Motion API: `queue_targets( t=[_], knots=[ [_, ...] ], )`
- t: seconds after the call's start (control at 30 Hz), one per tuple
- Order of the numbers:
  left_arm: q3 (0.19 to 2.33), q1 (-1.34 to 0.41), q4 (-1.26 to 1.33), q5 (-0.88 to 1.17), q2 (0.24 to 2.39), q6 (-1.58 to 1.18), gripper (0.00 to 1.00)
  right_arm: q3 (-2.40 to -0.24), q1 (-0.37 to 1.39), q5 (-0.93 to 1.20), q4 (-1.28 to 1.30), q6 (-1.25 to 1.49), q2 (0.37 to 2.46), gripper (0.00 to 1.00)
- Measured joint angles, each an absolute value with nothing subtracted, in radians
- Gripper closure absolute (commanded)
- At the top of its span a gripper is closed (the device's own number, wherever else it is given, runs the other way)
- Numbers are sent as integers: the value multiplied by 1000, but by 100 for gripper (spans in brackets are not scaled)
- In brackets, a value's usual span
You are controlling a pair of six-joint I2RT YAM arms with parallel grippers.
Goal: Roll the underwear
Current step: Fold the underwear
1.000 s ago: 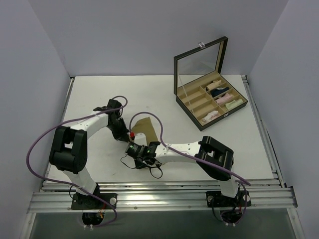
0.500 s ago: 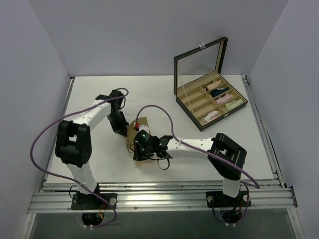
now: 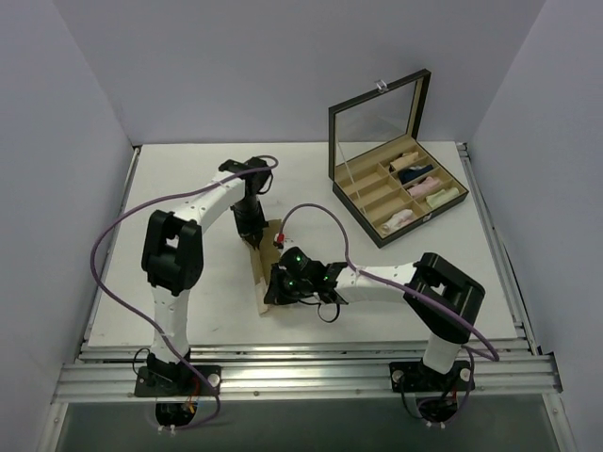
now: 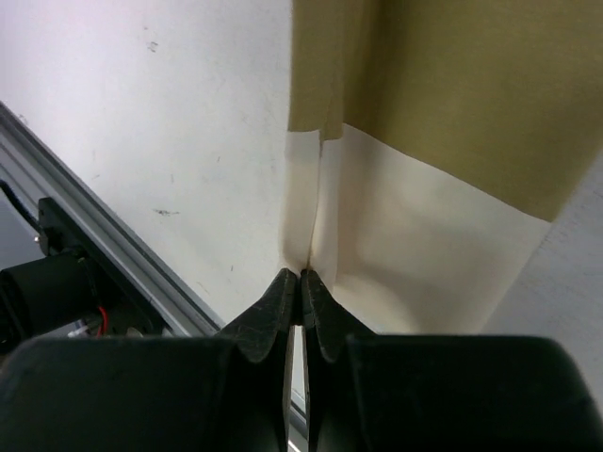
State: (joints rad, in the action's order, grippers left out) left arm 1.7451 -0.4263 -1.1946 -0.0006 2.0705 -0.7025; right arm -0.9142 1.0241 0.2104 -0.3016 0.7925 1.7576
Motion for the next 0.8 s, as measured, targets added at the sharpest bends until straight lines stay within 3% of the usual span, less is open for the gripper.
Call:
queue_targets(
  t=[0.37, 0.8],
  knots=[
    [2114, -584, -1328, -108, 2323, -663, 98, -769, 984, 169, -386, 828, 1640, 100],
    [2149, -614, -1335, -105, 2414, -626, 97, -675, 956, 107, -383, 864, 1633, 100]
  ],
)
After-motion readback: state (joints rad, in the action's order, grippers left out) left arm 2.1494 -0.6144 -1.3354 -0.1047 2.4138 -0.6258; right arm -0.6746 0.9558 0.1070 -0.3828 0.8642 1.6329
